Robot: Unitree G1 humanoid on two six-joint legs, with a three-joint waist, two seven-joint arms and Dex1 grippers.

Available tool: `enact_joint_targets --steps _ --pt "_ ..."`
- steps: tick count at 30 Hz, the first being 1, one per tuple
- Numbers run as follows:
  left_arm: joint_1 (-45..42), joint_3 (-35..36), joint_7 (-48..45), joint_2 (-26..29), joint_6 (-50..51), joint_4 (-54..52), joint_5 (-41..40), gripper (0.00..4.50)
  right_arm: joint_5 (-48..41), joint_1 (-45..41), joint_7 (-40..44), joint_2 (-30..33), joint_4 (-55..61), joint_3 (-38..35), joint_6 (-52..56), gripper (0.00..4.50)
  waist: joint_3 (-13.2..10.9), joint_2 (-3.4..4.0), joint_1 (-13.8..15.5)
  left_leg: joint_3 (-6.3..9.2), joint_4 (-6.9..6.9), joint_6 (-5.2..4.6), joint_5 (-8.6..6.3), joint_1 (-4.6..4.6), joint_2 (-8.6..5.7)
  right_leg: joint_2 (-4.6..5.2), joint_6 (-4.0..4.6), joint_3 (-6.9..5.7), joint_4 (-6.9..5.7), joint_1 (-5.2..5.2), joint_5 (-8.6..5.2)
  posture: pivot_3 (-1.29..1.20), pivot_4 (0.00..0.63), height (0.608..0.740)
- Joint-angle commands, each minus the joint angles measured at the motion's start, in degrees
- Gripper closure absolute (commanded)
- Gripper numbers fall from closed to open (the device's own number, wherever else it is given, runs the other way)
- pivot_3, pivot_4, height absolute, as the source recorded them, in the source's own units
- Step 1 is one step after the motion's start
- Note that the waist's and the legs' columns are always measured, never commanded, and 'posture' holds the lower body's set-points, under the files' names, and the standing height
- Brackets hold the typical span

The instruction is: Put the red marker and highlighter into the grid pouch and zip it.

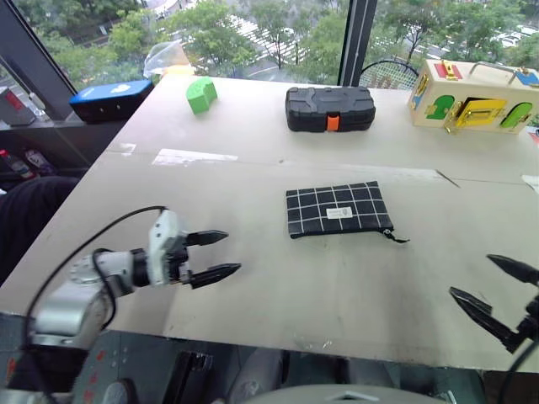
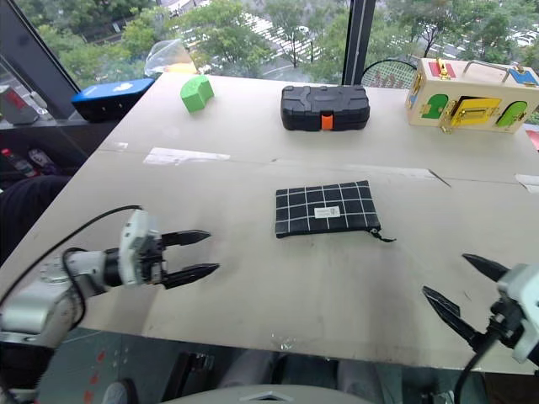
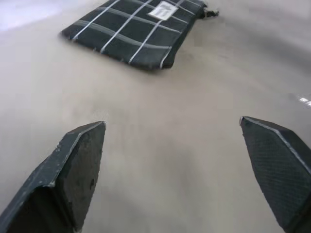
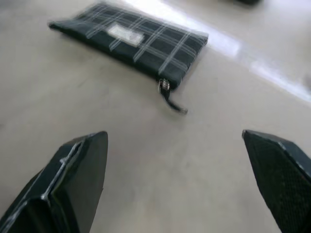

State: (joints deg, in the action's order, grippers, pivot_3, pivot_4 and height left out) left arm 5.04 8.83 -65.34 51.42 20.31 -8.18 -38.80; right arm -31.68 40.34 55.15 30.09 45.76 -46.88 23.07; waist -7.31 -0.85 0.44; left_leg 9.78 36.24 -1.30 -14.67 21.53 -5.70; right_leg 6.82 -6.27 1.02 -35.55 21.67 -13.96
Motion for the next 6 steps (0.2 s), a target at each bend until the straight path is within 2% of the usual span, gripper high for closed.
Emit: enact_joint_targets --steps 1,6 --pt "5.7 6.4 -1.1 1.7 4.7 -4.8 -4.0 0.02 -1.8 4.9 4.7 -2.1 -2.2 -5.9 -7.1 0.0 0.0 -0.04 0.4 -0.05 0.0 -0.02 -0.03 0.0 0.0 0.0 0.12 0.06 0.05 -0.01 -0.08 0.0 0.15 0.74" --pt "7.9 9.3 0.1 0.6 8.0 -7.4 -5.8 0.02 -0.8 8.6 7.4 -3.6 -6.7 -6.1 -13.5 0.0 0.0 -0.07 0.7 -0.03 -0.01 0.11 -0.12 0.04 0.01 0.03 0.26 0.04 0.09 0.02 -0.12 0.0 0.15 0.74"
